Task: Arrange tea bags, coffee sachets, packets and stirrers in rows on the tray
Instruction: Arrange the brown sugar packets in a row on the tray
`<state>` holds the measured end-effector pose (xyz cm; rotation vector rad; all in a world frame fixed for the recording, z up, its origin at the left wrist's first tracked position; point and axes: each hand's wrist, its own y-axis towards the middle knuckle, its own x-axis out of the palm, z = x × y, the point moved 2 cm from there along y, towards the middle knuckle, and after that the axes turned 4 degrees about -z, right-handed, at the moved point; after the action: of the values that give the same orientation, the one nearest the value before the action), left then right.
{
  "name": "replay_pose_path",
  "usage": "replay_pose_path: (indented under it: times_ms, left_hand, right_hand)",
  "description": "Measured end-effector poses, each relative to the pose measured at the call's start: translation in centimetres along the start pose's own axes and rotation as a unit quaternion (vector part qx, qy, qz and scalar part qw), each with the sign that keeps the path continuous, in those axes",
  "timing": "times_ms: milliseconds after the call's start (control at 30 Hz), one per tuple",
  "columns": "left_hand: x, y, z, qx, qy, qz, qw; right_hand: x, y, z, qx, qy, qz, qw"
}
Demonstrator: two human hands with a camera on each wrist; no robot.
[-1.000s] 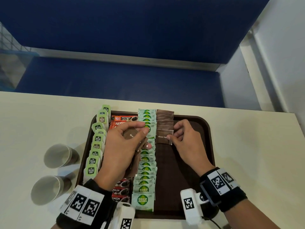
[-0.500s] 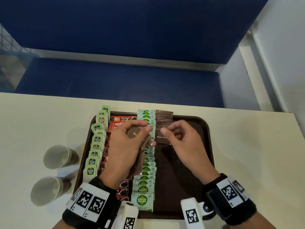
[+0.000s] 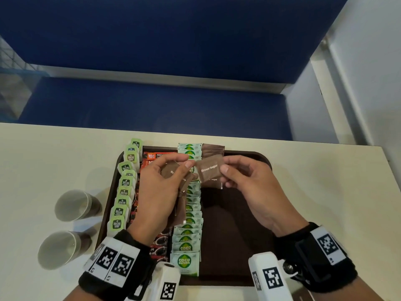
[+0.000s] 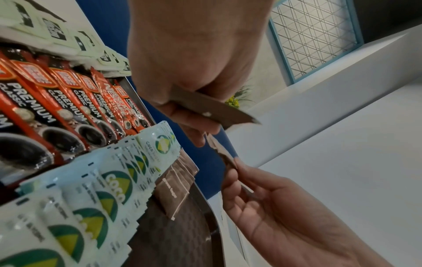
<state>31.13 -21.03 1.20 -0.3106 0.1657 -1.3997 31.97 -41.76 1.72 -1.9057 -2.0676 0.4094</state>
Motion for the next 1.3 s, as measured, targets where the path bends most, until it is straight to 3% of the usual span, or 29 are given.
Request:
replay_pose_path:
  times_ms: [133,367,600,833,1133,1300]
  left_hand:
    - [0.0,0.2,-0.2,-0.058,-0.014,-0.041,0.997]
    - [0.8,0.3,-0.4,-0.078,0.019,-0.073,0.994]
    - [0.4,0.5,-0.7,-0.062,0.047,-0.07,0.995]
    - [-0.3,0.3,-0.9,-0.083,0.021,-0.049,0.995]
    - [-0.3,0.0,-0.7,-0.079,0.024,-0.054,0.995]
    - [-0.5,-0.1,-0.7,-0.07,0.027,-0.052,0.996]
  right_hand:
    - [-0.4,0.4,0.1,0.008,-0.01,0.008,1.0]
    - [0.3,0.4,0.3,0.029,0.018,-0.045,0.998]
    - [-0.4,0.4,0.5,-0.031,-0.2,-0.012,0.979]
    - [-1.6,0.8,3.8,0.035,-0.287,-0.01,0.957]
    - [-0.7,1.6,5.5,0.023,-0.358,0.08,0.93]
    - [-0.4,1.6,5.4,0.023,-0.349,0.103,0.931]
